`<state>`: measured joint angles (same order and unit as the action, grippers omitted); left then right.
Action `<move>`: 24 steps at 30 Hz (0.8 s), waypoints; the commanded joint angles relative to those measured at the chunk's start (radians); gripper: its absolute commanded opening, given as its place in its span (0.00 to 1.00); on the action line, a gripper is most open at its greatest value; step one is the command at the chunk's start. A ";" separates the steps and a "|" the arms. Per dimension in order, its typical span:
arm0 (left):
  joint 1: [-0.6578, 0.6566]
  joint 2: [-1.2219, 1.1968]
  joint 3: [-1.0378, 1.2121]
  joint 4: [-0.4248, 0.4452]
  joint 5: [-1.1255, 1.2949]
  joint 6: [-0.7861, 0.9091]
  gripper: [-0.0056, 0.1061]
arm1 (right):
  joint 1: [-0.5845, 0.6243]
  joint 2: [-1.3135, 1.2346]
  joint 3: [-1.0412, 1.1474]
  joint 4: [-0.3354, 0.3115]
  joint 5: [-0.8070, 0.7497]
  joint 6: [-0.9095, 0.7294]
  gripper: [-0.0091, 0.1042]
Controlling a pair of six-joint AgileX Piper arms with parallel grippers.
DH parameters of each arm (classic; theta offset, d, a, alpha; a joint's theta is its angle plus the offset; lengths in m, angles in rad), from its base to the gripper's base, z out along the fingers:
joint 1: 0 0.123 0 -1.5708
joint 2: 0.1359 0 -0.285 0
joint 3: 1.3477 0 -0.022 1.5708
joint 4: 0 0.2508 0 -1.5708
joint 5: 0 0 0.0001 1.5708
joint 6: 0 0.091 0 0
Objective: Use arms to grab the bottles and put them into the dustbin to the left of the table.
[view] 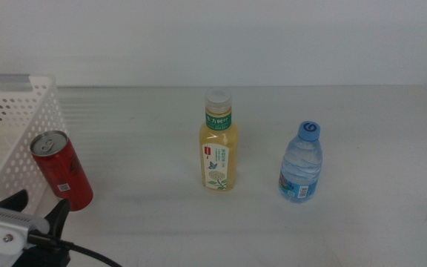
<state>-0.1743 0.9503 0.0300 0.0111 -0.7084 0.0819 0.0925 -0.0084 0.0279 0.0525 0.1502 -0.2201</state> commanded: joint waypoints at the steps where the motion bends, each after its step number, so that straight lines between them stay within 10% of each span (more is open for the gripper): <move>1: -0.006 0.063 0.006 0.028 -0.203 -0.045 0.59 | -0.006 -0.029 -0.007 -0.010 -0.075 -0.004 0.68; 24: -0.006 0.235 0.006 0.012 -0.440 -0.082 0.59 | -0.006 -0.029 -0.007 -0.010 -0.075 -0.005 0.68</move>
<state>-0.1747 1.1924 0.0214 0.0414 -1.0616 0.0173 0.0925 -0.0084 0.0279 0.0525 0.1502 -0.2201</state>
